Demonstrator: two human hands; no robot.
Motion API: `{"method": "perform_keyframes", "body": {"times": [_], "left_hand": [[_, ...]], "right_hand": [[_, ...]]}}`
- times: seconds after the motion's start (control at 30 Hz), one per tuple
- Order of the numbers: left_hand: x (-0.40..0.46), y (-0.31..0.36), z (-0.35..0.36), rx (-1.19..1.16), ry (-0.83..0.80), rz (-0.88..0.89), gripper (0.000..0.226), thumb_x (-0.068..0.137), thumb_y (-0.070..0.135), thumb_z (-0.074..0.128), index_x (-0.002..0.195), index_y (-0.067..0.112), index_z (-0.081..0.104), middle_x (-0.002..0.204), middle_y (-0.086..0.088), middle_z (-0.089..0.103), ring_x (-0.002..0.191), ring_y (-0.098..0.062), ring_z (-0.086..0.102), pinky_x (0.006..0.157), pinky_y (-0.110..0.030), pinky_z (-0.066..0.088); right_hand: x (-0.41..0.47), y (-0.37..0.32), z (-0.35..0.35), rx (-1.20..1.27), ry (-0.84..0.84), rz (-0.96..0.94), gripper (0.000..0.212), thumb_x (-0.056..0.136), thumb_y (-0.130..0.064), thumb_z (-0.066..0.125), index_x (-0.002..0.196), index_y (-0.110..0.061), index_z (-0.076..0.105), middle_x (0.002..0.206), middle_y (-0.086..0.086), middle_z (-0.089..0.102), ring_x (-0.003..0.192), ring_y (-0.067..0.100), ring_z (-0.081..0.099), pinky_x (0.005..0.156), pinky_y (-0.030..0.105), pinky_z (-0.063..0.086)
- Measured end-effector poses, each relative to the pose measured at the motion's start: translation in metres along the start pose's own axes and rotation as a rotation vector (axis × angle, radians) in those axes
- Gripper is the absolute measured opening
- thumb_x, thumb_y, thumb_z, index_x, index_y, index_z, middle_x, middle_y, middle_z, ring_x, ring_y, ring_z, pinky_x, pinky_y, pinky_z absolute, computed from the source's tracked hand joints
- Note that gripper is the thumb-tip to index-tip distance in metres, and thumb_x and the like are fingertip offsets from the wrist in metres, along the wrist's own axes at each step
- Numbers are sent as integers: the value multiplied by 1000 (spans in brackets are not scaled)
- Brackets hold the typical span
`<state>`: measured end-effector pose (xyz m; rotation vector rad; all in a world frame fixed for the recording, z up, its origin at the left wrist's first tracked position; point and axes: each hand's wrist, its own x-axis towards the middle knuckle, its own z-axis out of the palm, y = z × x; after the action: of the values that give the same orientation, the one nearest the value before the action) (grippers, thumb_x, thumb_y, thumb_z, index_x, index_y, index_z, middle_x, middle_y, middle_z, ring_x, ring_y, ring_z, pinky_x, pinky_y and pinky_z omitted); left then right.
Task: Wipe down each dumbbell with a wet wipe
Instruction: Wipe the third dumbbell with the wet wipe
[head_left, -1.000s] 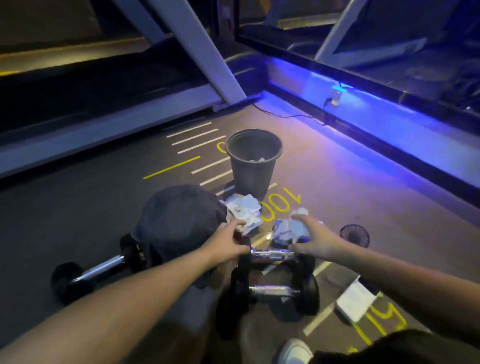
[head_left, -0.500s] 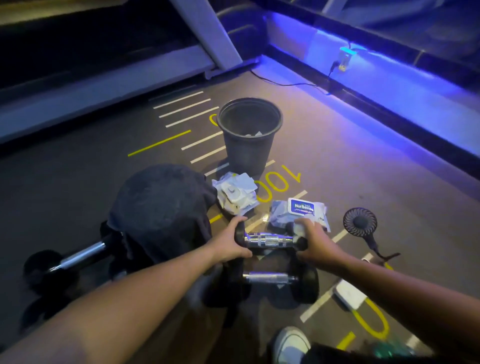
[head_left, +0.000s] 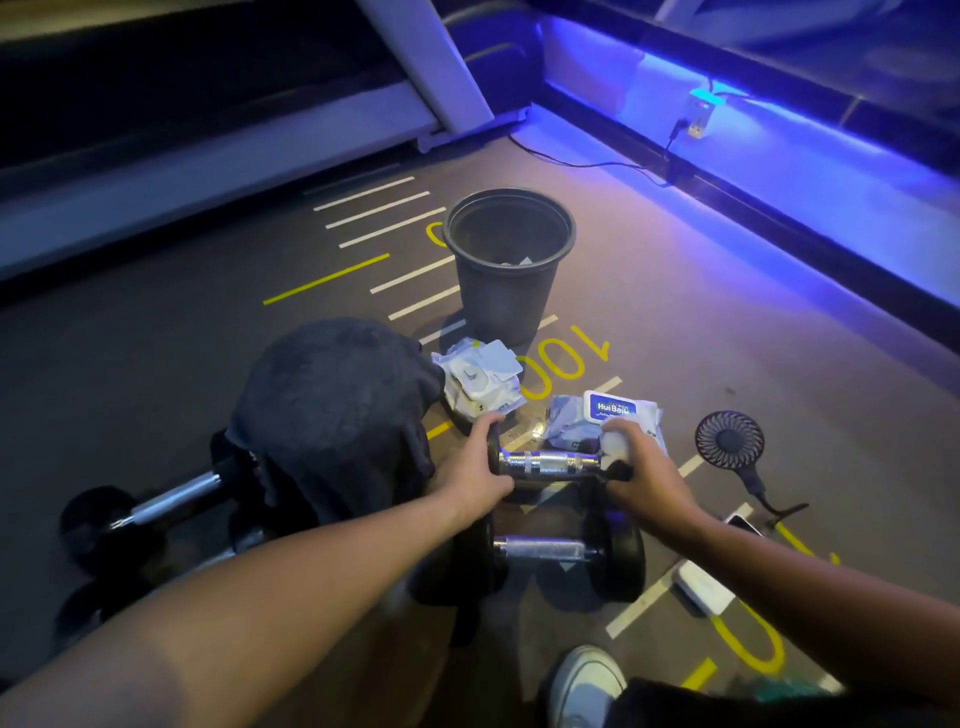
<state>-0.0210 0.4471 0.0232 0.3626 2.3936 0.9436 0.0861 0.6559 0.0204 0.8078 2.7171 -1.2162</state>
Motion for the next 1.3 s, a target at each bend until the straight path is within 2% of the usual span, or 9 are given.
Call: {"method": "perform_keyframes", "body": {"times": [0.17,0.27,0.37,0.5,0.6,0.83,1.0,1.2,1.3], "left_hand": [[-3,29,-47,-24,78,124,78,75,18,74,139,44,36,117,4,67,99,-23,66,85,-34,54],[-13,49,-90,-51,136,211,77,76,16,75,141,40,39,111,8,67,91,-18,66,76,-26,49],[-29,60,-141,-52,214,268,77,77,14,74,141,38,40,109,9,66,86,-16,64,71,-25,47],[-54,52,-201,-78,307,322,74,77,2,70,141,29,44,106,3,59,68,-13,54,53,-15,43],[-75,33,-239,-108,391,304,71,77,0,69,137,31,46,96,5,60,55,-11,51,47,-18,44],[-95,-44,-276,-132,508,199,75,73,10,76,134,43,49,103,8,66,82,-14,61,77,-32,57],[-84,-74,-279,-114,419,127,76,70,14,73,133,48,47,103,3,67,78,-18,63,73,-32,55],[-66,-89,-277,-95,331,108,77,72,15,73,136,48,43,107,4,67,85,-21,67,66,-20,53],[-59,-95,-282,-156,307,116,85,64,24,75,135,55,41,116,4,65,91,-20,68,79,-30,59]], "right_hand": [[-6,-57,-36,52,64,-83,66,56,-34,66,120,-40,47,104,2,58,88,28,57,72,34,48],[1,-94,-54,24,119,-161,65,65,-12,66,120,-41,46,106,9,60,82,28,58,70,36,52],[6,-138,-61,89,120,-244,67,70,5,62,116,-40,43,97,17,60,61,24,55,53,35,52],[1,-203,-52,114,114,-367,65,69,2,62,117,-38,44,93,13,60,60,22,56,53,33,52],[-2,-245,-34,82,127,-438,65,65,-7,64,119,-38,46,102,12,58,71,28,60,61,36,53],[-9,-299,26,20,37,-569,64,61,-28,61,122,-36,46,114,3,57,92,26,59,77,35,50],[1,-292,60,-50,2,-464,64,71,-2,63,124,-33,45,105,7,59,85,27,57,68,28,42],[6,-285,64,-168,-29,-493,66,74,-16,60,126,-48,34,114,-4,48,91,31,57,79,45,51],[6,-285,63,-173,-29,-495,65,75,-21,58,125,-51,30,115,-9,42,89,31,58,78,49,52]]}}
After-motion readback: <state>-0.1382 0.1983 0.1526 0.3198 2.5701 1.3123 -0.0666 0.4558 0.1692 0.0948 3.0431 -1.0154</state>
